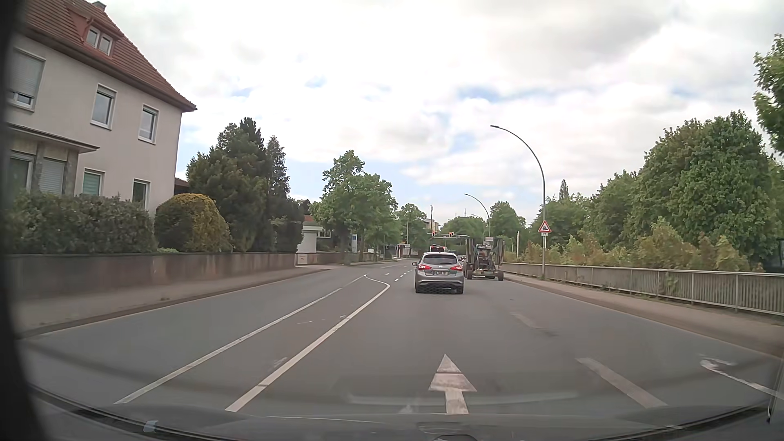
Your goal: Follow the waypoints while adhering to traffic rules and regulations
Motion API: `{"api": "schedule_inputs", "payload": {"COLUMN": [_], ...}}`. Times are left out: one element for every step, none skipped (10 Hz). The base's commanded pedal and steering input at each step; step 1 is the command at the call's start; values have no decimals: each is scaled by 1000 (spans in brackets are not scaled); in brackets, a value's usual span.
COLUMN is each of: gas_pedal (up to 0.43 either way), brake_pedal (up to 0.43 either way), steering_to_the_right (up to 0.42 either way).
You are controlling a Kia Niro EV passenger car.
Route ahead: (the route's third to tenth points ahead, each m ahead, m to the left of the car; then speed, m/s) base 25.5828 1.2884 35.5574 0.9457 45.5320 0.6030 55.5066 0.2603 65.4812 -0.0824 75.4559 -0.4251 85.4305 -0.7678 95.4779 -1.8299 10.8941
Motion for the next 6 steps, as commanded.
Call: {"api": "schedule_inputs", "payload": {"gas_pedal": [79,79,79,79,79,87], "brake_pedal": [0,0,0,0,0,0], "steering_to_the_right": [2,2,3,3,3,4]}}
